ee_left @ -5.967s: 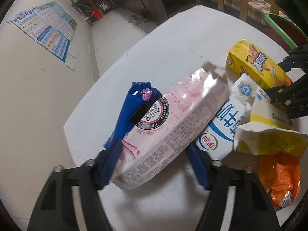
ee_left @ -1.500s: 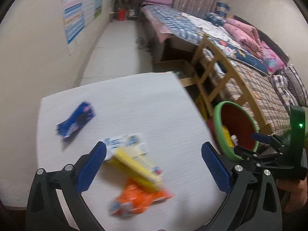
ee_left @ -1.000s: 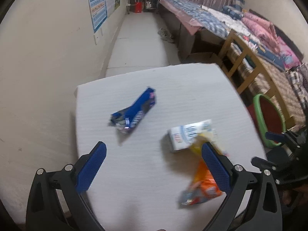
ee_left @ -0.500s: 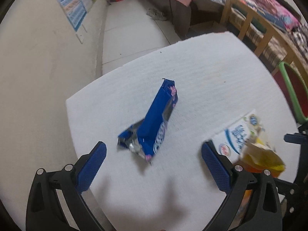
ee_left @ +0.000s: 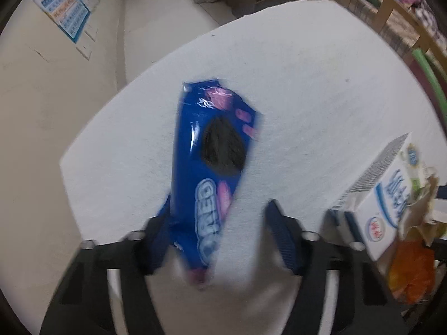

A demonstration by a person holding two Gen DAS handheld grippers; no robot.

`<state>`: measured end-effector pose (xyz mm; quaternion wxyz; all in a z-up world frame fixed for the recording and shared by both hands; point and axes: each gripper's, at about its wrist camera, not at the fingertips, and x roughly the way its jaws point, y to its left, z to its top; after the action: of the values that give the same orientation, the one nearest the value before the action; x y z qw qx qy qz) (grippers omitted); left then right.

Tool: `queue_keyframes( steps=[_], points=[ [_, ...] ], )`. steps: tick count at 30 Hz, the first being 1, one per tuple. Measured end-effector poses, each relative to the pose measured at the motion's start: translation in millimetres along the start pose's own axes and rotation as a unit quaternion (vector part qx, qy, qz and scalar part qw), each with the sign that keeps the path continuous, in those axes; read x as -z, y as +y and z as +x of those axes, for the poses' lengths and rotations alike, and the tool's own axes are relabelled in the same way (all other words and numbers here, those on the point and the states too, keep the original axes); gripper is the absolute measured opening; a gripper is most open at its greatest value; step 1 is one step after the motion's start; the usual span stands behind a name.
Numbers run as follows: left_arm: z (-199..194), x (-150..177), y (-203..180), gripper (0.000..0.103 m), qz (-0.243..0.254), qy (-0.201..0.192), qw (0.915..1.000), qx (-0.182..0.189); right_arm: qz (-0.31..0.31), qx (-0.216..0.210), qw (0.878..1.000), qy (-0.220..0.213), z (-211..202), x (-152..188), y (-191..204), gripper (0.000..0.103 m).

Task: Collect trash
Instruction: 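Grasp blue Oreo wrapper with left tool while right tool grasps yellow-white box, then carry the held Oreo wrapper and yellow-white box over the red bin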

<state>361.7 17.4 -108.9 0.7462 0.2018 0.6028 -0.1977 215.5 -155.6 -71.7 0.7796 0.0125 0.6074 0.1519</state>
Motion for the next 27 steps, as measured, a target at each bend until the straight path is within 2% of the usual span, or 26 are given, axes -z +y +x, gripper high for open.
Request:
queue_keyframes(
  steps=[1,3,4,5,8,11,16,20,23,27],
  points=[
    [-1.9,1.1,-1.2,0.034,-0.001,-0.001,1.0,0.005,0.001,-0.001,1.0,-0.001,-0.9,0.6,-1.0,0.046],
    [-5.1,4.1,-6.5,0.024,0.0,-0.002,1.0,0.0,0.005,-0.007,1.0,0.0,-1.3,0.7,-2.3,0.043],
    [-6.3,6.6,-7.9,0.016,-0.004,-0.003,1.0,0.002,0.006,-0.009,1.0,-0.002,-2.1,0.3,-2.7,0.041],
    [-8.0,9.7,-8.8,0.013,-0.012,-0.005,0.9999,0.007,0.006,-0.012,1.0,-0.005,-4.4,0.5,-3.2,0.028],
    [-15.5,22.1,-9.7,0.006,-0.043,-0.013,0.9989,0.014,0.009,-0.019,1.0,-0.014,-13.3,0.4,-4.9,0.025],
    [-25.5,37.2,-7.6,0.005,-0.077,-0.022,0.9966,0.02,0.008,-0.02,1.0,-0.02,-22.2,1.8,-6.9,0.022],
    [-56.2,66.1,-5.9,0.005,-0.12,-0.048,0.9916,0.005,0.009,-0.028,0.999,-0.038,-42.4,7.7,-5.3,0.022],
    [-86.7,84.7,-12.1,0.005,-0.14,-0.073,0.9875,-0.002,0.009,-0.032,0.998,-0.052,-58.1,14.7,-2.2,0.022],
    [-109.1,102.2,-22.6,0.005,-0.149,-0.095,0.9843,0.005,0.005,-0.032,0.998,-0.063,-71.1,20.2,-2.6,0.022],
    [-132.7,109.0,-32.7,0.005,-0.154,-0.118,0.9808,0.016,0.001,-0.029,0.997,-0.073,-81.9,25.9,0.8,0.022]
  ],
)
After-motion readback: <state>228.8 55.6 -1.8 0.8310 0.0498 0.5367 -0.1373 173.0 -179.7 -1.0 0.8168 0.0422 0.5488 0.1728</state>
